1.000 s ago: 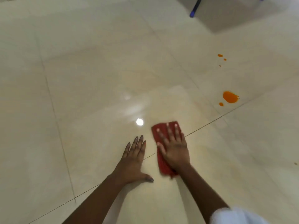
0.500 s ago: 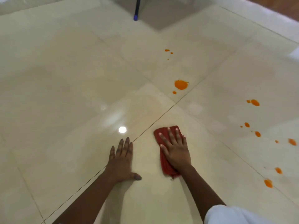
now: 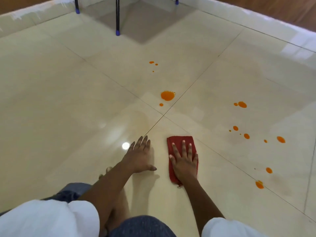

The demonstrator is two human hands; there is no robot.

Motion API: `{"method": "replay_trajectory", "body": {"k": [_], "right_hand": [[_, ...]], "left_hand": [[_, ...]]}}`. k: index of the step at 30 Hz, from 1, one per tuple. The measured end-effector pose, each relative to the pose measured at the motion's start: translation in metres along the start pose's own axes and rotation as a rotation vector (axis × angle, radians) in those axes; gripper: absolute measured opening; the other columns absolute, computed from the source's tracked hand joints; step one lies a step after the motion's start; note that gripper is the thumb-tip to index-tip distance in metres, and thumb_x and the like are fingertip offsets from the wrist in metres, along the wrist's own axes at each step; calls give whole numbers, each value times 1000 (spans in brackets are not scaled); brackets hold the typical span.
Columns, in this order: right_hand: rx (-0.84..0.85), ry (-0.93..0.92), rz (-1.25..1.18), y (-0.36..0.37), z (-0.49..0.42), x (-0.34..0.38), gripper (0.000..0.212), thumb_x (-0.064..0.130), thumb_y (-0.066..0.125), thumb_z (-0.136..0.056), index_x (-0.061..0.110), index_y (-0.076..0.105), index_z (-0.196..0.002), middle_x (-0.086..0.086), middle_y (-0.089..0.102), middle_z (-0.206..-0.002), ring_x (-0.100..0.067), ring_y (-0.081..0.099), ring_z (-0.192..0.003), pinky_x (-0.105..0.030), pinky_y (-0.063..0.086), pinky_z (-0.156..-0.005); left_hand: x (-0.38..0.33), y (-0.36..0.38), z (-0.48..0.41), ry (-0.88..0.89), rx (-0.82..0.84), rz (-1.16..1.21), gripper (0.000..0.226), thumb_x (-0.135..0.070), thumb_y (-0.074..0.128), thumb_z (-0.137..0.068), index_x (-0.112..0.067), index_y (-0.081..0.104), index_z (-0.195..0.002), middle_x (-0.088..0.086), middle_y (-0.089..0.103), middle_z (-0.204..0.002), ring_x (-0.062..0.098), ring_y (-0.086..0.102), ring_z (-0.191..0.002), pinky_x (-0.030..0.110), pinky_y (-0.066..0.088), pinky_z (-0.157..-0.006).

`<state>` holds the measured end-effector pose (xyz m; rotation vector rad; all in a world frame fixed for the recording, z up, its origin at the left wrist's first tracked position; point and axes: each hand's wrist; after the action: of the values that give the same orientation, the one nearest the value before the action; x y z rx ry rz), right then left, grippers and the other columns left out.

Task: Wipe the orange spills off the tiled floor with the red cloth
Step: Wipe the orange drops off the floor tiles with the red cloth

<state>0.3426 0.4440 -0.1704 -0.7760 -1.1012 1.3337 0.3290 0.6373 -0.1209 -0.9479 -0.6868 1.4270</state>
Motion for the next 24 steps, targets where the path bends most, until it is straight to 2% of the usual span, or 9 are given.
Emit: {"method": "replay_trajectory", "body": {"k": [5, 10, 14, 17, 21, 22, 24], "right_hand": [[-17, -97, 56, -5, -31, -31, 56, 56, 18, -96, 46, -10, -143, 4, -20, -154, -24, -20, -143, -48, -2, -114], [81, -91, 44, -19, -60, -44, 59, 57, 17, -95, 51, -31, -130, 6, -35, -147, -20, -35, -134, -47, -6, -114], [123, -98, 60, -28, -75, -48, 59, 58, 18, -95, 51, -28, -131, 5, -33, -148, -22, -32, -137, -47, -5, -114], [82, -128, 90, -38, -104, -49, 57, 57, 19, -95, 48, -16, -139, 3, -24, -154, -24, -21, -143, -49, -2, -114], [14, -64, 47, -52, -142, -38, 53, 57, 24, -95, 48, 8, -145, 2, -3, -159, -24, -7, -145, -51, 1, -113], [-27, -31, 38, -50, -138, -30, 52, 55, 25, -94, 47, 14, -145, 0, 5, -159, -27, 1, -146, -52, 7, -113], [-95, -59, 35, -39, -122, -1, 51, 53, 31, -90, 43, 33, -141, -5, 30, -153, -33, 27, -140, -55, 27, -106]], "left_hand": [[2, 2, -48, -37, 69, 12, 119, -67, 59, -75, -9, -16, -148, 8, -26, -156, 25, -22, -144, 44, -8, -117], [4, -9, -83, -24, 137, -12, 126, -65, 65, -70, -11, -20, -147, 11, -32, -153, 29, -27, -142, 49, -14, -114], [14, -30, -111, -12, 124, -23, 126, -64, 67, -70, -11, -18, -147, 12, -31, -154, 30, -26, -142, 49, -12, -114], [20, -38, -128, -14, 71, -13, 127, -67, 65, -69, -11, -19, -147, 12, -30, -154, 30, -26, -142, 48, -12, -114], [36, -37, -151, -43, -29, -35, 133, -75, 62, -65, -8, -19, -146, 14, -28, -155, 31, -26, -142, 48, -14, -113], [40, -39, -155, -50, -28, -24, 134, -75, 63, -63, -8, -19, -146, 14, -28, -155, 31, -27, -142, 47, -16, -112], [52, -41, -162, -77, -30, 10, 137, -76, 64, -61, -9, -21, -146, 12, -32, -153, 29, -31, -140, 45, -19, -109]]}}
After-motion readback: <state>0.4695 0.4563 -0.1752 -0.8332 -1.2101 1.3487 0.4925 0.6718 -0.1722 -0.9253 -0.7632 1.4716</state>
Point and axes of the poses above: each hand's wrist, its own z-axis away from the middle knuckle, its own y-axis out of the palm, x = y × z
